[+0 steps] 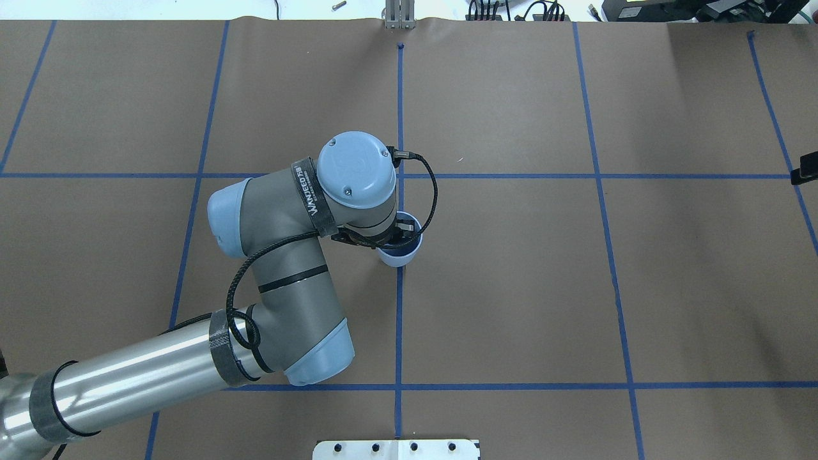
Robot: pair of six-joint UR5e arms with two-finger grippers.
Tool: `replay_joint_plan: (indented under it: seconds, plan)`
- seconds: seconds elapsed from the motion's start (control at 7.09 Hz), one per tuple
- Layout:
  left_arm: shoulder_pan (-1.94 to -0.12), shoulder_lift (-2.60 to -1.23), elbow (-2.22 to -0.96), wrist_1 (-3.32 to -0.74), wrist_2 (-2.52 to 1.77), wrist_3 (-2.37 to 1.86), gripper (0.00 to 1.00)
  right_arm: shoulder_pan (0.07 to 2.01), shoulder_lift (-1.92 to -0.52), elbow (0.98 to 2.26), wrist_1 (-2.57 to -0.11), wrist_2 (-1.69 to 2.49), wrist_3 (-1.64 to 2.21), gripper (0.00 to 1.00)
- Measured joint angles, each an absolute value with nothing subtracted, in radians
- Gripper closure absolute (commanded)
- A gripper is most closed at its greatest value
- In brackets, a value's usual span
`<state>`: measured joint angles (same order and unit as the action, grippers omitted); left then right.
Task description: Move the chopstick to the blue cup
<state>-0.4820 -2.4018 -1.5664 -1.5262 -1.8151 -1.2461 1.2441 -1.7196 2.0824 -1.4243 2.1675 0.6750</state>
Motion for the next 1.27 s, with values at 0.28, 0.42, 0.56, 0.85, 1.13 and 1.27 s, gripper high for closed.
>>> replay_joint_plan:
  seconds: [0.28,0.42,0.56,0.85,1.13,1.27]
  plan:
    - [-0.473,-2.403,-1.554,-1.543,-1.815,-1.242,0.13,1.244,-1.720,2.068,-1.405,2.168,0.675,0.00]
    - [-0.472,-2.401,-1.556,-1.561,-1.814,-1.241,0.02,1.244,-1.720,2.060,-1.395,2.168,0.675,0.00]
    - [-0.476,-2.399,-1.574,-1.571,-1.811,-1.239,0.02,1.244,-1.720,2.057,-1.390,2.168,0.675,0.00]
    - [-0.540,-2.392,-1.666,-1.528,-1.840,-1.173,0.01,1.244,-1.720,2.057,-1.388,2.169,0.675,0.00]
    - [-0.667,-2.341,-1.788,-1.414,-1.932,-1.004,0.01,1.246,-1.720,2.064,-1.388,2.171,0.669,0.00]
    - [-0.749,-2.274,-1.848,-1.380,-1.989,-0.876,0.01,1.252,-1.720,2.066,-1.389,2.172,0.661,0.00]
